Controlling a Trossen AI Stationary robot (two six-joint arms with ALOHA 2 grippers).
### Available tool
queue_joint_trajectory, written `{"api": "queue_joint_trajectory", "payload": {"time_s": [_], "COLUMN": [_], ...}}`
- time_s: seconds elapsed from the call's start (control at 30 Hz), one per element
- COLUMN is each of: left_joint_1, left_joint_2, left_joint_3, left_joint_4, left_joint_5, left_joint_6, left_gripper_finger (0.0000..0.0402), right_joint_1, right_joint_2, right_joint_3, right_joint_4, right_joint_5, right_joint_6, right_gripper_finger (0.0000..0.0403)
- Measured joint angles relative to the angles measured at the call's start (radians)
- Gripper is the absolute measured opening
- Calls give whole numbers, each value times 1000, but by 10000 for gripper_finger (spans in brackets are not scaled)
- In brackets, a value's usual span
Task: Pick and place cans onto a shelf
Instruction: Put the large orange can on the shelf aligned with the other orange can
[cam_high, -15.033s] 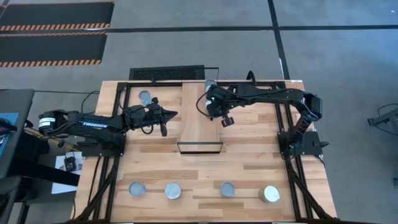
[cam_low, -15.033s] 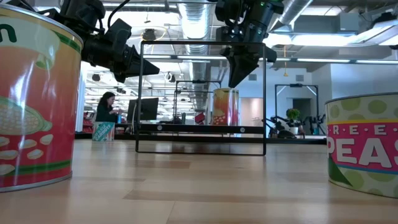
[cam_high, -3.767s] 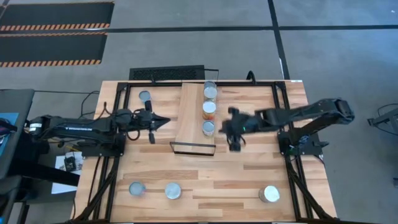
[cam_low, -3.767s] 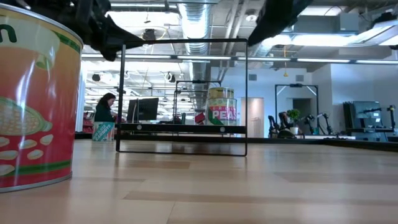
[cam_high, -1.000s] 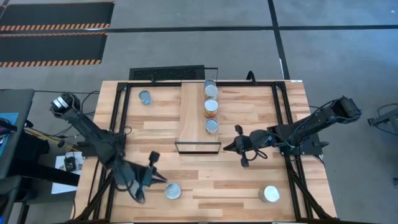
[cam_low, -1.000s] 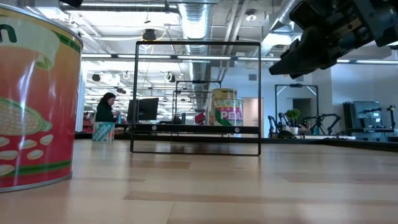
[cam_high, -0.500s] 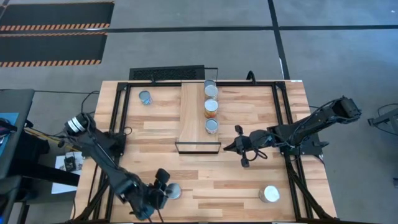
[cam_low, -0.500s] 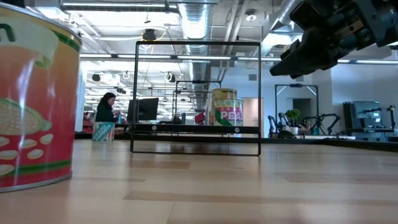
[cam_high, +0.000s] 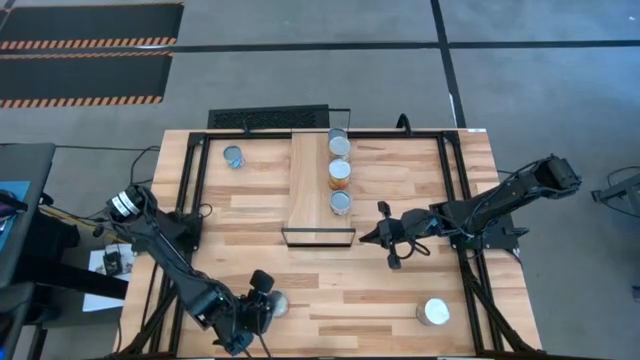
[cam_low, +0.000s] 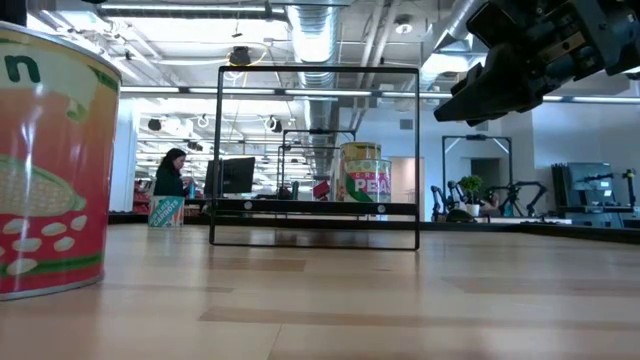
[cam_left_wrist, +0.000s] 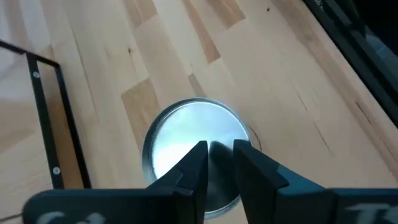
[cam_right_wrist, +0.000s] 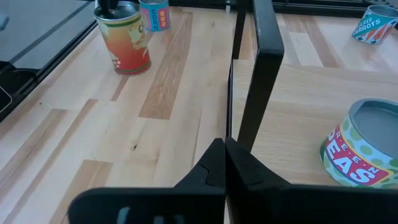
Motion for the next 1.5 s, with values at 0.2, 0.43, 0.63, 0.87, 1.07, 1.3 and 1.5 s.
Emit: {"api": "queue_joint_trajectory", "payload": {"time_s": [0.2, 0.43, 0.63, 0.87, 1.07, 1.3, 1.5], "left_joint_1": [14, -3, -4, -5, -4, 12, 50], "left_joint_2": [-41, -51, -41, 23, 19, -48, -180], "left_joint_3": [0, 0, -6, -7, 2, 56, 139], "left_joint_4": [-43, -33, -21, -12, -23, -98, -142], "left_joint_5": [26, 109, 78, 40, 34, 19, -66], "left_joint_6": [-52, -49, -26, 18, 22, 41, 80], "left_gripper_finger": [73, 111, 118, 96, 27, 1, 0], "right_joint_1": [0, -7, -7, 11, 16, 16, 16], "right_joint_2": [0, 0, 0, 0, 0, 0, 0], "right_joint_3": [0, 0, 0, 0, 0, 0, 0], "right_joint_4": [0, 1, -1, 1, 1, -1, -2], "right_joint_5": [0, -1, 0, 0, 1, 17, 31], "right_joint_6": [0, -7, 4, 8, 8, 3, 0], "right_gripper_finger": [9, 9, 10, 10, 9, 9, 10]}}
